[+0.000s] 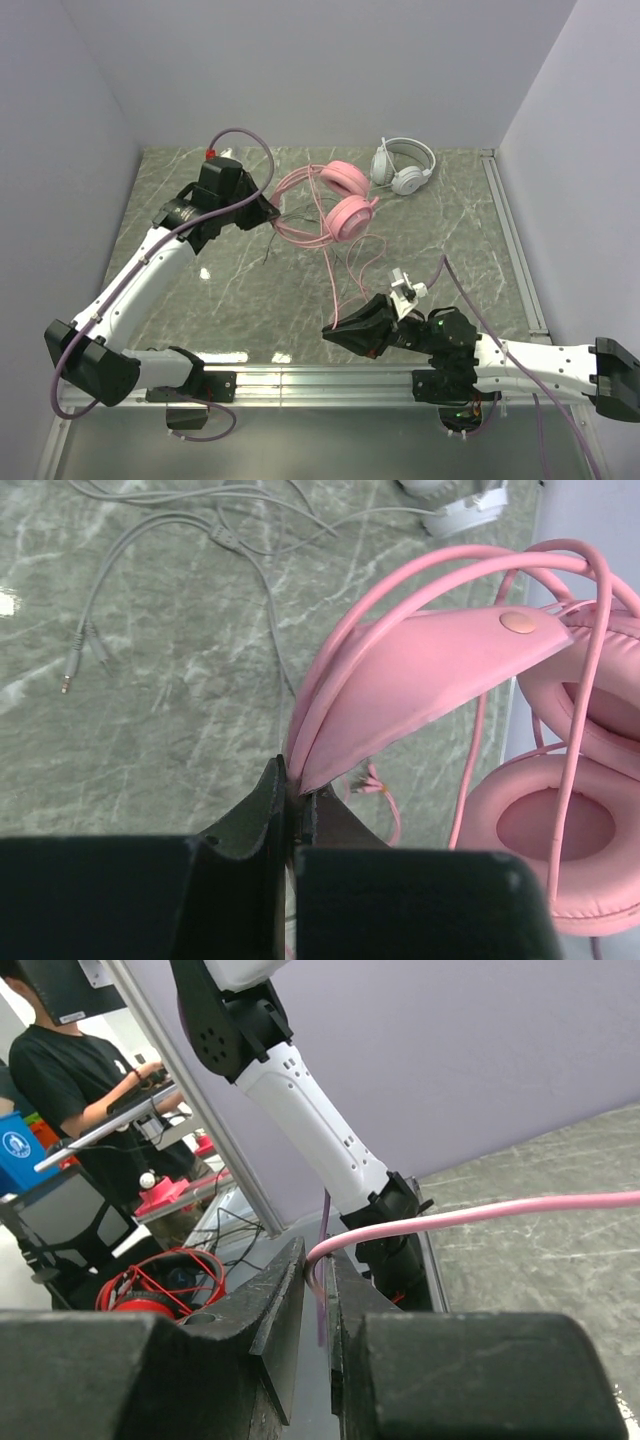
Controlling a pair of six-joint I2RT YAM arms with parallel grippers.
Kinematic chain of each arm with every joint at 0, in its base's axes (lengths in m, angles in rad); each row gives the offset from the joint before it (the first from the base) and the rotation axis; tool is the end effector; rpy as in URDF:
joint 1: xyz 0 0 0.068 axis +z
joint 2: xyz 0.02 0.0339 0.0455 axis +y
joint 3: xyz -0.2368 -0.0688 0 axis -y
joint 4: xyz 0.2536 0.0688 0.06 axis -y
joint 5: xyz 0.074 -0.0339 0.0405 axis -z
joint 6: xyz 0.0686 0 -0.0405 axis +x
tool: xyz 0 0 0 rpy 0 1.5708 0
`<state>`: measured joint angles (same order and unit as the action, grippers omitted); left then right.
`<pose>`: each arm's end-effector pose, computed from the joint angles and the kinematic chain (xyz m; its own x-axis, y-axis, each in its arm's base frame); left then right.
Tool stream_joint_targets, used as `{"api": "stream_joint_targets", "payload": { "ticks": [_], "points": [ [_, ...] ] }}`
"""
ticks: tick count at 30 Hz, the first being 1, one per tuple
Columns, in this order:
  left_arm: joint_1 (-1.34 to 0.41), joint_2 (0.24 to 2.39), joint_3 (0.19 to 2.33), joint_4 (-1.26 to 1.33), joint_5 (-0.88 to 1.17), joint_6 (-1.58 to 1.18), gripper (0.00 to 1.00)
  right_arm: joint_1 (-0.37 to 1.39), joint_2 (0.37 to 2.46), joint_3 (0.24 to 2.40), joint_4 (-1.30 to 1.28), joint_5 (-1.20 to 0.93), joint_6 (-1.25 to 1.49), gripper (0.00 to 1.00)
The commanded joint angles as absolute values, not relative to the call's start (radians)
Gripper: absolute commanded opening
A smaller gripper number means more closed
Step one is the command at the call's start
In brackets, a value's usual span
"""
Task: Wrap the headphones
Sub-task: Wrap the headphone cable with the right arm
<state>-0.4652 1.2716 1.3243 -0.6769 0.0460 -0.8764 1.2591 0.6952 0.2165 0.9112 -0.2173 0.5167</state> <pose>0.2810 -0.1446 0.3298 -0.7042 -0.5054 -0.4986 -0.0933 0.7621 -0.6407 0.0531 0.2129 0.2607 -0.3770 0.4028 -0.8340 -0.9238 -0.0987 0.3700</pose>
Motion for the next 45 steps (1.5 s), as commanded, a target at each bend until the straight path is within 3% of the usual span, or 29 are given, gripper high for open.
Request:
{"api": "stream_joint_targets", "payload": {
  "ticks": [1, 9, 15, 23, 33, 39, 45],
  "points": [
    [-0.462, 1.23, 1.298, -0.516, -0.032, -0.89, 0.0, 1.269, 0.666, 0.278, 0.905, -0.221, 0.534, 0.21],
    [-0.463, 1.149, 1.148, -0.411, -0.159, -0.887, 0.0, 1.269, 0.638, 0.34, 0.856, -0.143, 0.554, 0.18],
    [-0.485, 1.091, 1.069, -0.344, -0.287, -0.841, 0.0, 1.269, 0.637, 0.471, 0.681, -0.06, 0.535, 0.17],
    [-0.679, 1.069, 1.086, -0.414, -0.78, -0.732, 0.0, 1.267, 0.675, 0.794, 0.091, 0.141, 0.462, 0.1],
    [-0.827, 1.117, 1.173, -0.583, -0.977, -0.652, 0.0, 1.194, 0.84, 1.104, -0.476, 0.351, 0.302, 0.02],
    [-0.874, 1.21, 1.268, -0.741, -0.965, -0.595, 0.0, 1.108, 0.948, 1.195, -0.557, 0.414, 0.195, 0.0],
    [-0.893, 1.281, 1.302, -0.819, -0.724, -0.485, 0.0, 1.037, 1.022, 1.215, -0.514, 0.497, 0.086, 0.0]
  ]
}}
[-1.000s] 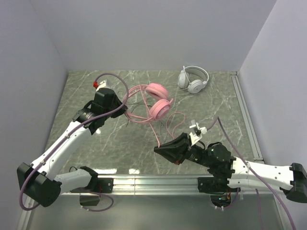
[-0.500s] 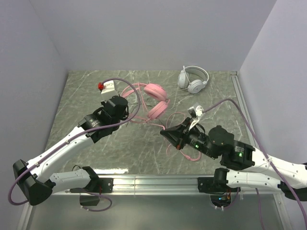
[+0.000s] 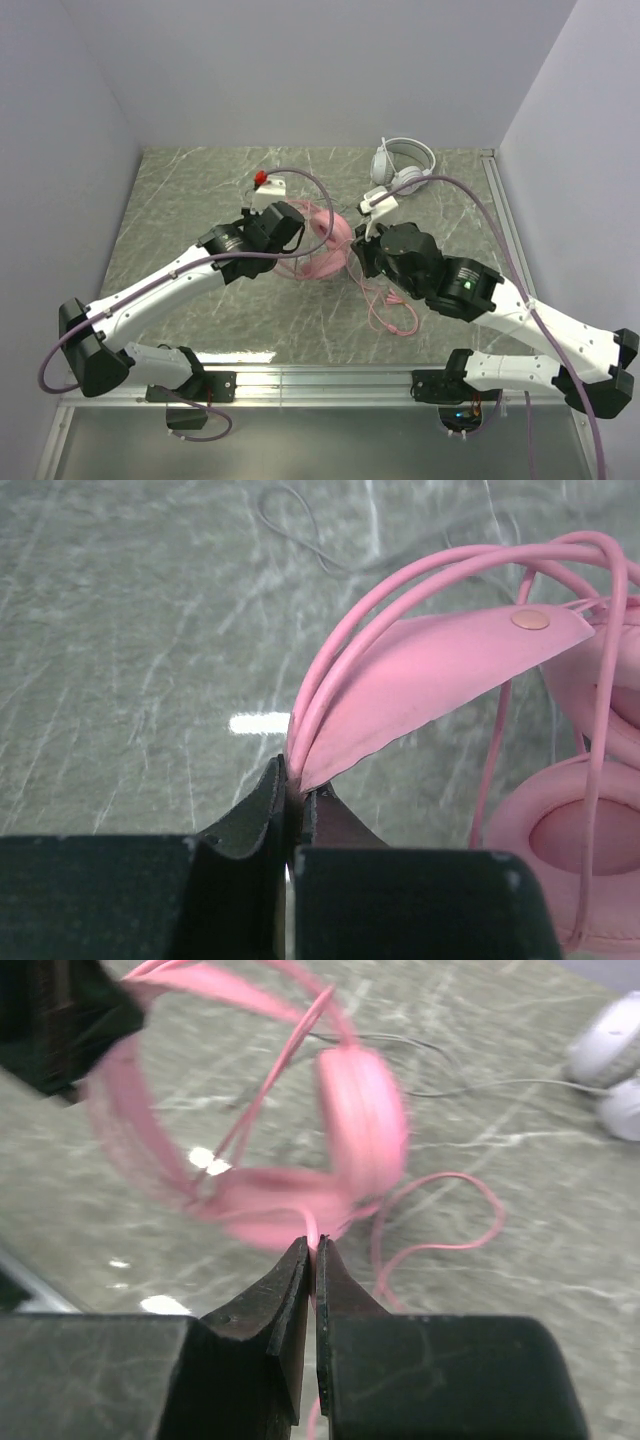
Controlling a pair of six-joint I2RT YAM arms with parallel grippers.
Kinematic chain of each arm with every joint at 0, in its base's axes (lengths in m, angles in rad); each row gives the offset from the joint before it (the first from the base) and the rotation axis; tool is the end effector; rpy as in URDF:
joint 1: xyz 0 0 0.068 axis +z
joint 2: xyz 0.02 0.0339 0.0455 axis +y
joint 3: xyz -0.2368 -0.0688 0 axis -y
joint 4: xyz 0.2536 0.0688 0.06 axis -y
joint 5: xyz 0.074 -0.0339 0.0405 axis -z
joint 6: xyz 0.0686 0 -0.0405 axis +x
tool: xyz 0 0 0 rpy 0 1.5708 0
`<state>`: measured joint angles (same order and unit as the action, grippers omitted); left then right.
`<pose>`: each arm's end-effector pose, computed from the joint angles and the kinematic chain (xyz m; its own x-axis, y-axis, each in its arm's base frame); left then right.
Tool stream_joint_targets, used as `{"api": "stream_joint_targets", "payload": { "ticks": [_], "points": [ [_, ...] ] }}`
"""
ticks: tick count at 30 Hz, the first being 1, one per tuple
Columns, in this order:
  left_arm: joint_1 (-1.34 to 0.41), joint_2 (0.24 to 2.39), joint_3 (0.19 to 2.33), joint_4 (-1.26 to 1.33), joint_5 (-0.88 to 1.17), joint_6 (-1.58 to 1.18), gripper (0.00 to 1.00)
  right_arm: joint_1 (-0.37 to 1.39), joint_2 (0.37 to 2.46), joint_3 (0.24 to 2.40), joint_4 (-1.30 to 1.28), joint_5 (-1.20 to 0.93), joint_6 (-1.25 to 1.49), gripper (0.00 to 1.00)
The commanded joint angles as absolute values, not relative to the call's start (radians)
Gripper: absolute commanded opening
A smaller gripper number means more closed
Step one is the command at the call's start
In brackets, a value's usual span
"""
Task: Wrap the headphones
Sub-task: Wrap the headphone cable with the right arm
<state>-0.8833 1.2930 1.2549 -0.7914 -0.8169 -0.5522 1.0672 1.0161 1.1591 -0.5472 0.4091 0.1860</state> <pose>0.2242 -0.1943 0.3023 -0.5121 0.0579 -0.8570 -0.0611 0.9927 0.1036 0.1511 0.2177 0.3565 -0.3025 -0.1974 -0.9325 -0.5812 0.8136 0.0163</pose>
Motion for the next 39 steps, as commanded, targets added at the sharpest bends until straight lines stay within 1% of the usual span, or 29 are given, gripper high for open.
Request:
{"api": "stream_joint_targets", "payload": {
  "ticks": [1, 2, 4, 8, 12, 18, 23, 27, 30, 33, 39],
  "points": [
    [-0.894, 1.263, 1.296, -0.812, -0.695, -0.473, 0.0, 1.031, 1.025, 1.2, -0.499, 0.505, 0.066, 0.0],
    [-0.894, 1.25, 1.289, -0.799, -0.628, -0.445, 0.0, 1.025, 1.025, 1.19, -0.48, 0.523, 0.046, 0.0],
    [-0.894, 1.212, 1.269, -0.781, -0.556, -0.422, 0.0, 1.02, 1.023, 1.148, -0.418, 0.535, -0.023, 0.0],
    [-0.896, 1.166, 1.256, -0.773, -0.344, -0.374, 0.01, 0.986, 1.016, 1.086, -0.333, 0.516, -0.093, 0.0],
    [-0.896, 1.151, 1.256, -0.799, -0.224, -0.351, 0.0, 0.93, 0.996, 1.022, -0.218, 0.46, -0.138, 0.0],
    [-0.908, 1.149, 1.258, -0.851, -0.153, -0.324, 0.0, 0.881, 1.025, 1.006, -0.178, 0.48, -0.172, 0.0],
    [-0.91, 1.083, 1.246, -0.813, -0.019, -0.293, 0.0, 0.824, 1.042, 0.985, -0.147, 0.453, -0.158, 0.0],
    [-0.91, 1.042, 1.247, -0.822, 0.064, -0.27, 0.0, 0.787, 1.037, 0.959, -0.109, 0.367, -0.153, 0.05],
    [-0.91, 1.025, 1.258, -0.833, 0.084, -0.267, 0.0, 0.761, 1.02, 0.918, -0.052, 0.281, -0.156, 0.09],
    [-0.91, 1.026, 1.275, -0.854, 0.068, -0.27, 0.0, 0.743, 1.015, 0.891, -0.014, 0.221, -0.167, 0.11],
    [-0.91, 1.042, 1.308, -0.888, 0.121, -0.253, 0.0, 0.729, 1.049, 0.876, -0.003, 0.19, -0.184, 0.15]
  ]
}}
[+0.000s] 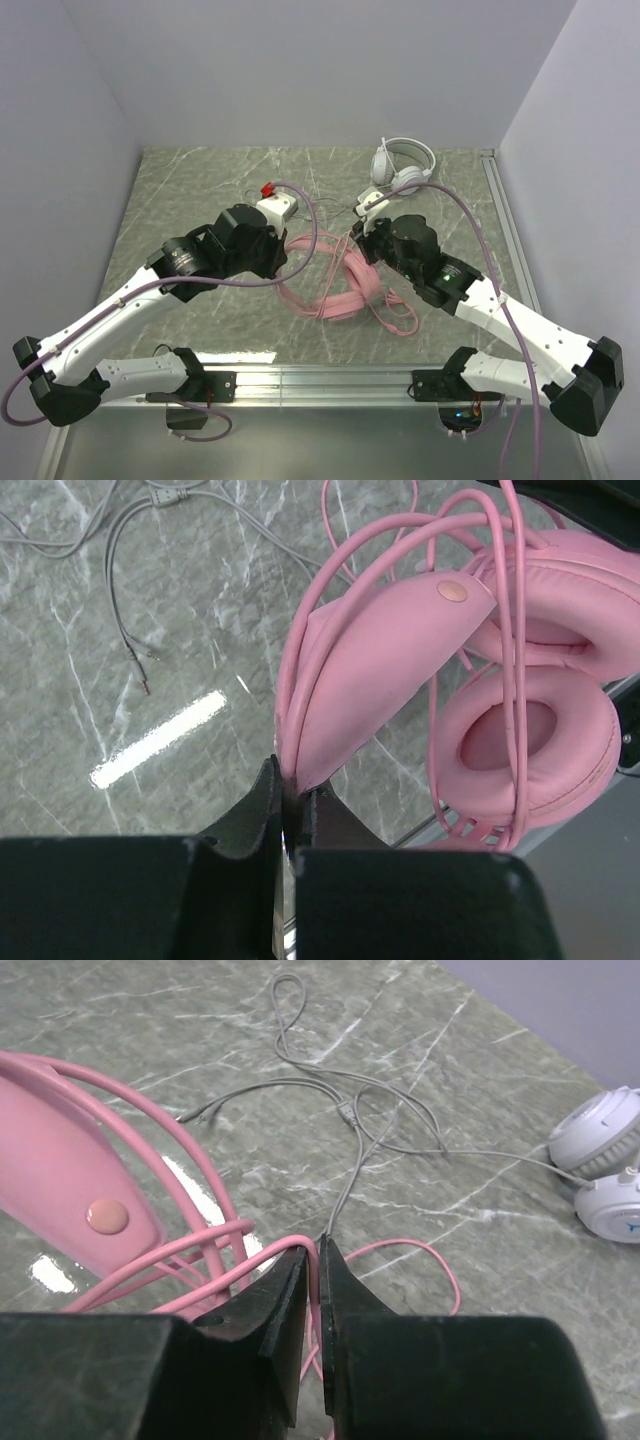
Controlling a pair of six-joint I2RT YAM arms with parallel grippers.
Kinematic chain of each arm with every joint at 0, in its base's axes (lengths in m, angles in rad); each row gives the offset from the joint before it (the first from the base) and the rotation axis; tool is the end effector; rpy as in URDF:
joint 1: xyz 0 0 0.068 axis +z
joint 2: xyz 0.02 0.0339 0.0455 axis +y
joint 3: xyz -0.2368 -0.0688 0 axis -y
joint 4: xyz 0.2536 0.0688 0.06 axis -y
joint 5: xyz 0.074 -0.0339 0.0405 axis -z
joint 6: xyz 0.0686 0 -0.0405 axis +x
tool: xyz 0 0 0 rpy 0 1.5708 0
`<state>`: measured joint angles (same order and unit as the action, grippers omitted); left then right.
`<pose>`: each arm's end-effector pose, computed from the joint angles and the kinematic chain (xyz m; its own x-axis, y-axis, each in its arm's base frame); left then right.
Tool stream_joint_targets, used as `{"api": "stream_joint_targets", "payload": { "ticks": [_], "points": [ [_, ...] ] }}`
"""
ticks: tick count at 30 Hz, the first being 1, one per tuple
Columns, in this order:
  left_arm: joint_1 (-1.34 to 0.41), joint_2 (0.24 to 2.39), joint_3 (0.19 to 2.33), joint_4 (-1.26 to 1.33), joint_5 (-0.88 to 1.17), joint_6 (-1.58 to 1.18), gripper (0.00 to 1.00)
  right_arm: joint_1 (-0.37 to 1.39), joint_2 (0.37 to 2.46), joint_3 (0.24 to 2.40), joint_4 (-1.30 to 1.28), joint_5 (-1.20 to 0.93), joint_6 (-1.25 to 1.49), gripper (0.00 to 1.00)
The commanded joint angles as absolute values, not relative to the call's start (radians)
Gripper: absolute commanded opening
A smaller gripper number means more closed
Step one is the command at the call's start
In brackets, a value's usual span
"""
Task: Wrap the headphones
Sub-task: Wrap the headphone cable with the right arm
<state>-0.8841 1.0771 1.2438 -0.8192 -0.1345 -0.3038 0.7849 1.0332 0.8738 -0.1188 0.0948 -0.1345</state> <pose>0.1724 -0.1958 0.3371 -0.5764 0.2355 -0.7825 0.5517 0.8186 -0.1600 0.2136 0.2042 0.2968 -0.1068 -0.2954 -0.9494 -0.6595 0.7356 -0.1547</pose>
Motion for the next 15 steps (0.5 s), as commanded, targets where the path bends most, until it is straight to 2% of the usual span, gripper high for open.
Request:
{"api": "stream_joint_targets", "payload": {
  "ticks": [1, 15],
  "points": [
    [-0.91, 1.042, 1.312, -0.894, 0.129, -0.249, 0.0, 0.723, 1.055, 0.879, -0.003, 0.189, -0.184, 0.15],
    [-0.908, 0.997, 1.341, -0.853, 0.342, -0.19, 0.0, 0.626, 1.08, 0.802, 0.123, -0.075, -0.152, 0.15]
  ]
}}
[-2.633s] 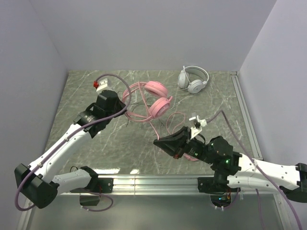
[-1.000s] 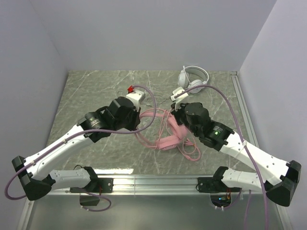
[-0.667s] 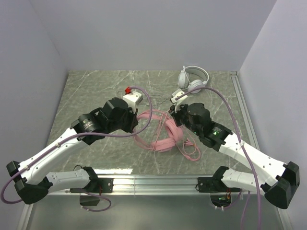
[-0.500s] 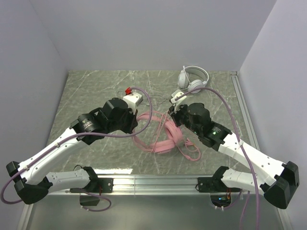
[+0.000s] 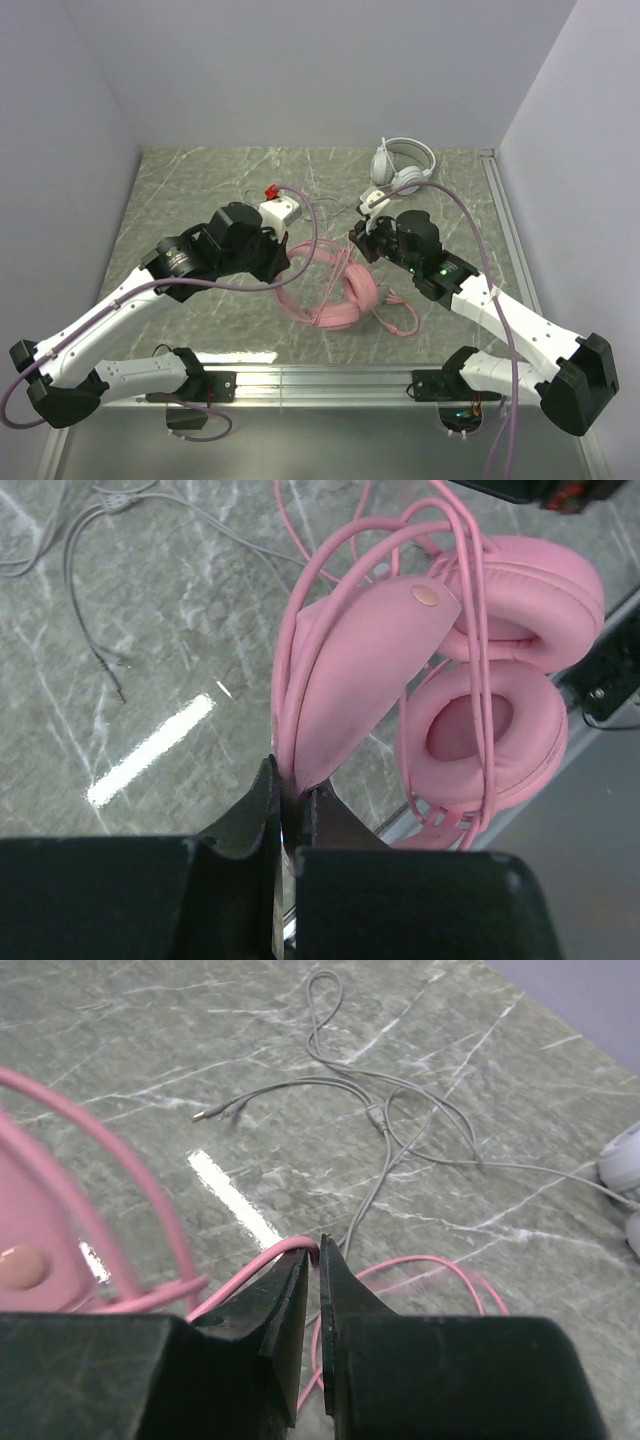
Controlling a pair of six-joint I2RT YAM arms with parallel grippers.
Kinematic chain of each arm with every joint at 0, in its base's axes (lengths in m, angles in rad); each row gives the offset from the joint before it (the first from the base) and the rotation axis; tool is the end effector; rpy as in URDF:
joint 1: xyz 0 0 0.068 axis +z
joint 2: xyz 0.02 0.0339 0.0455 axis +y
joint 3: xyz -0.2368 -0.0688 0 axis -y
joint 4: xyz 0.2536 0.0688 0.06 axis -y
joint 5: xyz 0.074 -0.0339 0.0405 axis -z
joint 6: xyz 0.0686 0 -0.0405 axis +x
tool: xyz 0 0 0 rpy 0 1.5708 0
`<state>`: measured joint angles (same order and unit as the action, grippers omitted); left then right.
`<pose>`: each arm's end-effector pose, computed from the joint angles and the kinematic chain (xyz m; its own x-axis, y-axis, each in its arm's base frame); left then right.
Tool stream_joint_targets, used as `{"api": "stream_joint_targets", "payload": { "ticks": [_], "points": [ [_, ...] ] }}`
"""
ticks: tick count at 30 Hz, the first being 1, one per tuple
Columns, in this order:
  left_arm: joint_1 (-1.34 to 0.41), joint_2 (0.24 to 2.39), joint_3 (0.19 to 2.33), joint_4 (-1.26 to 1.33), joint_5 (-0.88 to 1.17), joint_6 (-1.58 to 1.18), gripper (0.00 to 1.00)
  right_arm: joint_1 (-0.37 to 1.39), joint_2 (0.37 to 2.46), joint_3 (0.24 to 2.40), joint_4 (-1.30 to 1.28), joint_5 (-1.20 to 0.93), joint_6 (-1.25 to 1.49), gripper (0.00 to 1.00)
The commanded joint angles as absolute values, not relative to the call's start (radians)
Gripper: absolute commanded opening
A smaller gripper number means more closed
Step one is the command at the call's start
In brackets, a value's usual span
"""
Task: Wrap the headphones
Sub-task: Wrap the headphone cable with the right arm
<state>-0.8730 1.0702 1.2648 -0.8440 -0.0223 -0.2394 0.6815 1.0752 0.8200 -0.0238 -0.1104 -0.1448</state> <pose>0.1664 -0.1960 0.3429 -0.5564 0.2946 -0.7769 0.6410 0.7471 -0.1758 0.2318 0.1978 0.2767 -0.1094 -0.2734 -0.9556 -0.7318 0.6728 -0.1087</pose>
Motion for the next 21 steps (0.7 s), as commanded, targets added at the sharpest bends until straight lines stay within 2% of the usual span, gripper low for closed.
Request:
{"api": "stream_joint_targets", "payload": {
  "ticks": [1, 5, 16, 18, 21],
  "points": [
    [-0.908, 0.994, 1.35, -0.842, 0.357, -0.193, 0.0, 0.623, 1.078, 0.799, 0.129, -0.089, -0.149, 0.15],
    [-0.908, 0.991, 1.362, -0.808, 0.382, -0.232, 0.0, 0.618, 1.075, 0.772, 0.163, -0.141, -0.144, 0.16],
    [-0.87, 1.068, 1.379, -0.85, 0.242, -0.385, 0.0, 0.611, 1.069, 0.673, 0.279, -0.178, -0.065, 0.19],
    [-0.858, 1.075, 1.376, -0.857, 0.227, -0.4, 0.0, 0.601, 1.063, 0.654, 0.304, -0.138, -0.038, 0.27],
    [-0.832, 1.091, 1.365, -0.874, 0.224, -0.425, 0.0, 0.565, 1.054, 0.641, 0.307, -0.106, 0.049, 0.33]
  ]
}}
